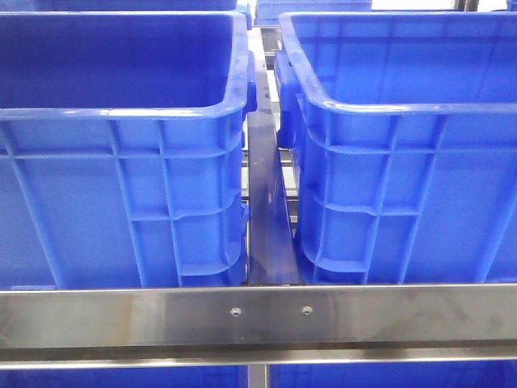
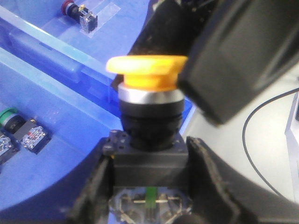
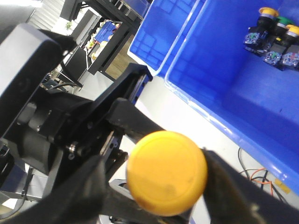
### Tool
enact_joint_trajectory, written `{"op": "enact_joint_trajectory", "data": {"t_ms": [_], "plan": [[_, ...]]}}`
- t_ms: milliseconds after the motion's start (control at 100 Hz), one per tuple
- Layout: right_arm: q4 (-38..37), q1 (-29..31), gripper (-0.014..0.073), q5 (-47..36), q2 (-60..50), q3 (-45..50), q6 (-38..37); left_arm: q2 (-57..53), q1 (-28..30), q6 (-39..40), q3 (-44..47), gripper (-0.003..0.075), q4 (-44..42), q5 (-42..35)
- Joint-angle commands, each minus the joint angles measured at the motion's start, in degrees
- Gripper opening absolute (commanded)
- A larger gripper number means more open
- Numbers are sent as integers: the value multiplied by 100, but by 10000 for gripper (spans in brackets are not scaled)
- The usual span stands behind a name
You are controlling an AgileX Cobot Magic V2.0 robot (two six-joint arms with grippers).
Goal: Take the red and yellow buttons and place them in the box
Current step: 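Bring the yellow button to the right gripper and grasp it there, then open the left gripper and pull it back from the yellow button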
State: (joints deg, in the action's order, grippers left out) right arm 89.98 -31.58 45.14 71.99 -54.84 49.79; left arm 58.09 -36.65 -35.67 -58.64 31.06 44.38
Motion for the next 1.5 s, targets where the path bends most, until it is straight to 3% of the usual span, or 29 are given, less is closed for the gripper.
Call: {"op": "enact_joint_trajectory", "data": {"t_ms": [0,320,420,490,680,750,1180,1490], "plan": [[394,-1,389,101,-129,-210,147,-59,-43,8,-162,-18,205,-335],[394,-1,136,127,-129,-210,159,-59,-43,8,-162,-18,205,-335],[394,-1,97,127,-129,-210,192,-59,-43,8,-162,6,205,-306],[394,-1,97,127,-129,-210,192,-59,-43,8,-162,81,205,-283],[394,-1,97,127,-129,-210,192,-59,-43,8,-162,400,194,-319],[394,-1,97,122,-129,-210,198,-59,-43,8,-162,454,161,-322],[394,-1,97,-118,-129,-210,239,-439,-22,188,-162,460,-241,-302],[394,-1,97,-345,-129,-210,239,-1107,-22,1809,81,460,-1951,-198]]}}
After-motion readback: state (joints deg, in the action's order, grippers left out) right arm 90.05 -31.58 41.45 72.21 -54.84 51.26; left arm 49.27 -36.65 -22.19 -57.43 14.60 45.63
